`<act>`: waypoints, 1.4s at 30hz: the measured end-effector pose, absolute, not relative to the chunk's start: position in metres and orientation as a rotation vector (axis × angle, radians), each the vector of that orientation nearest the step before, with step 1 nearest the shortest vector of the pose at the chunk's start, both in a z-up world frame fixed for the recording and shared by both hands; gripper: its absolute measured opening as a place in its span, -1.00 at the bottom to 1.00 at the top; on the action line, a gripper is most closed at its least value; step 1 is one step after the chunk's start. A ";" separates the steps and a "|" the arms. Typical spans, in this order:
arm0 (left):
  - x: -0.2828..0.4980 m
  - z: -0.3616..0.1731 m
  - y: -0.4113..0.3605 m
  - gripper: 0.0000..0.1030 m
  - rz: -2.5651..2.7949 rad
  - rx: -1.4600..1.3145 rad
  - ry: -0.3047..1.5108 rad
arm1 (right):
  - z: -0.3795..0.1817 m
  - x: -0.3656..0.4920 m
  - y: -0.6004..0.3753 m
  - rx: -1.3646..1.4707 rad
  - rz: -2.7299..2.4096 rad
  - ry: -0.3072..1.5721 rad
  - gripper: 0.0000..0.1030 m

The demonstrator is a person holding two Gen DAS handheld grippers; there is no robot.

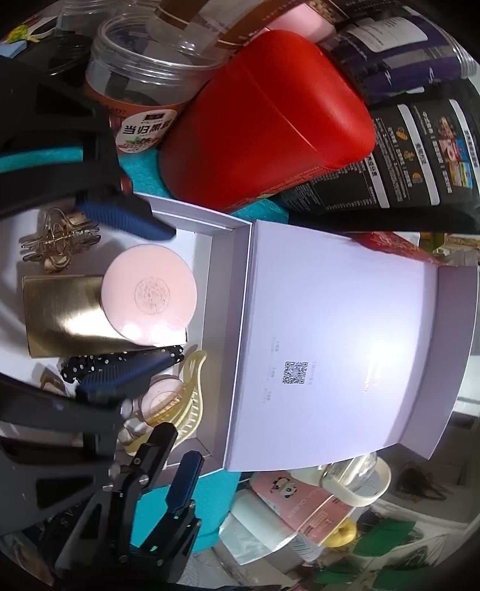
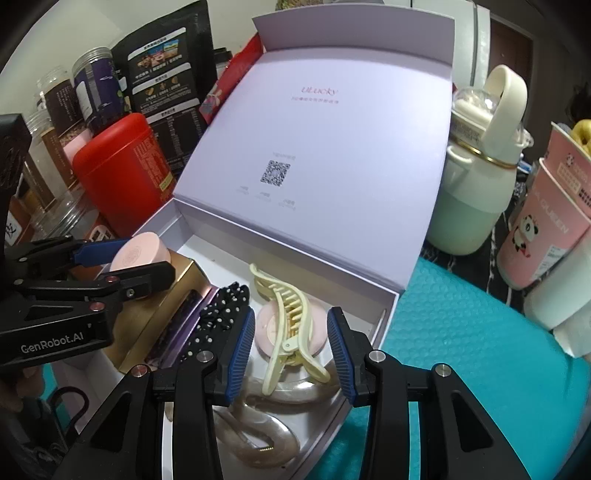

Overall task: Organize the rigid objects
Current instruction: 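Open both tools to release the compact and claw clip inside the box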

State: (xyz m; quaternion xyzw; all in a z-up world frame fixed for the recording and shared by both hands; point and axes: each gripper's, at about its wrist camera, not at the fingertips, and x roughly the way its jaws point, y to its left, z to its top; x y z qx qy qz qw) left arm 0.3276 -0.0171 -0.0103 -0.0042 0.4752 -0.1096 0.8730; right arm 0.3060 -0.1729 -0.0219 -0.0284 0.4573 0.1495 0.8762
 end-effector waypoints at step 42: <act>0.248 0.071 0.018 0.90 -0.126 -0.018 0.778 | 0.067 0.220 -0.164 -0.059 0.281 0.806 0.37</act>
